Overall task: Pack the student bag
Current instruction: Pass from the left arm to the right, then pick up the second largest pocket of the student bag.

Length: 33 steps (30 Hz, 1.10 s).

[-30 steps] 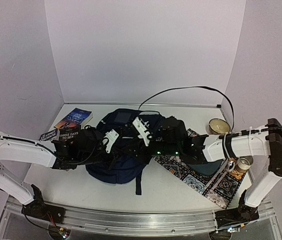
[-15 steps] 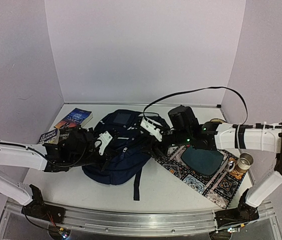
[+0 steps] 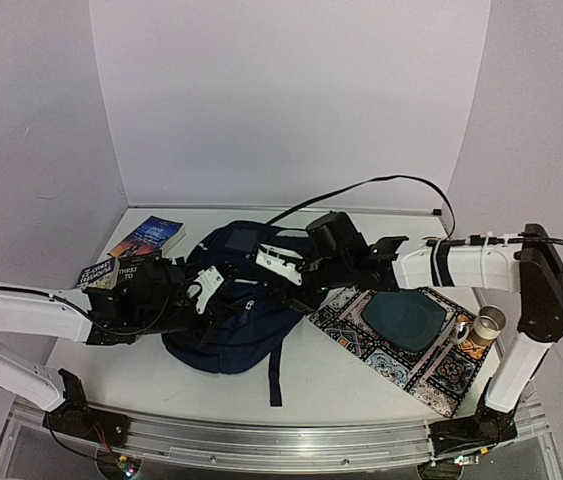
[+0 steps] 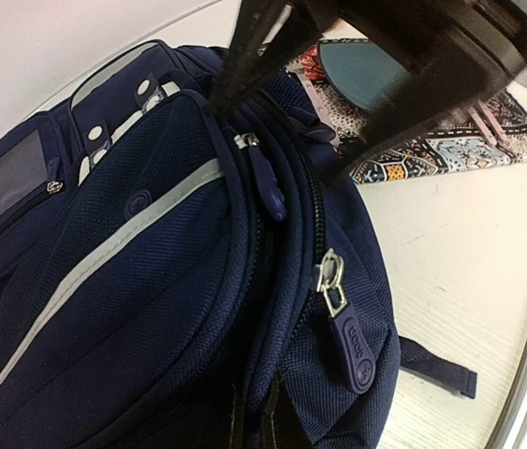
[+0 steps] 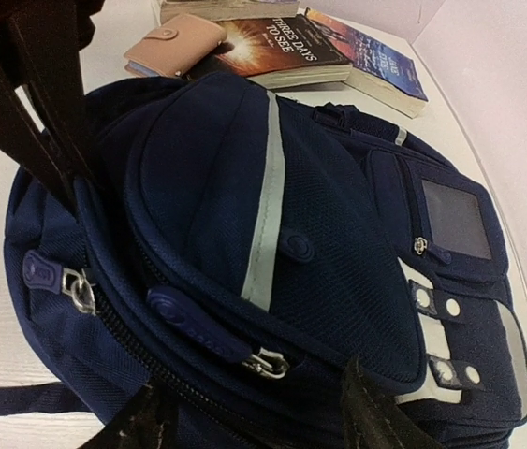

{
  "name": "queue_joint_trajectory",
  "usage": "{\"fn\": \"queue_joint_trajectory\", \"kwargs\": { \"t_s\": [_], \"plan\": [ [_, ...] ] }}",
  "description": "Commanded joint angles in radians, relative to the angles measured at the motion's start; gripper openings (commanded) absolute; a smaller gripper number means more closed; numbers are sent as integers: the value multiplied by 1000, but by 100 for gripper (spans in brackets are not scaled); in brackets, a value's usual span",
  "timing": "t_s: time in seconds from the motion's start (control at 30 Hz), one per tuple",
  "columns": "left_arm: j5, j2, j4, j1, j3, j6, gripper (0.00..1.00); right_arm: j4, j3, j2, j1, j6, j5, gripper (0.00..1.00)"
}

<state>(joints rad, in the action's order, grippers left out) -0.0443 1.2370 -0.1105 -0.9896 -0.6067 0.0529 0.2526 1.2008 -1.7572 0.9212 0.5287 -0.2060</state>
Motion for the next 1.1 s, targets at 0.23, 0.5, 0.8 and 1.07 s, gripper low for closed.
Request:
{"fn": "queue_joint_trajectory", "kwargs": {
  "t_s": [0.23, 0.5, 0.8, 1.07],
  "plan": [
    [-24, -111, -125, -1, -38, -126, 17, -29, 79, -7, 3, -2, 0, 0],
    [-46, -203, -27, -3, -48, -357, 38, -25, 111, -4, 2, -41, 44, 0],
    [73, -171, -2, -16, 11, -718, 45, -8, 135, -11, 3, -96, 57, 0],
    [101, -131, -15, -26, 15, -838, 42, 4, 138, -7, 3, -123, 50, 0]
  ]
}}
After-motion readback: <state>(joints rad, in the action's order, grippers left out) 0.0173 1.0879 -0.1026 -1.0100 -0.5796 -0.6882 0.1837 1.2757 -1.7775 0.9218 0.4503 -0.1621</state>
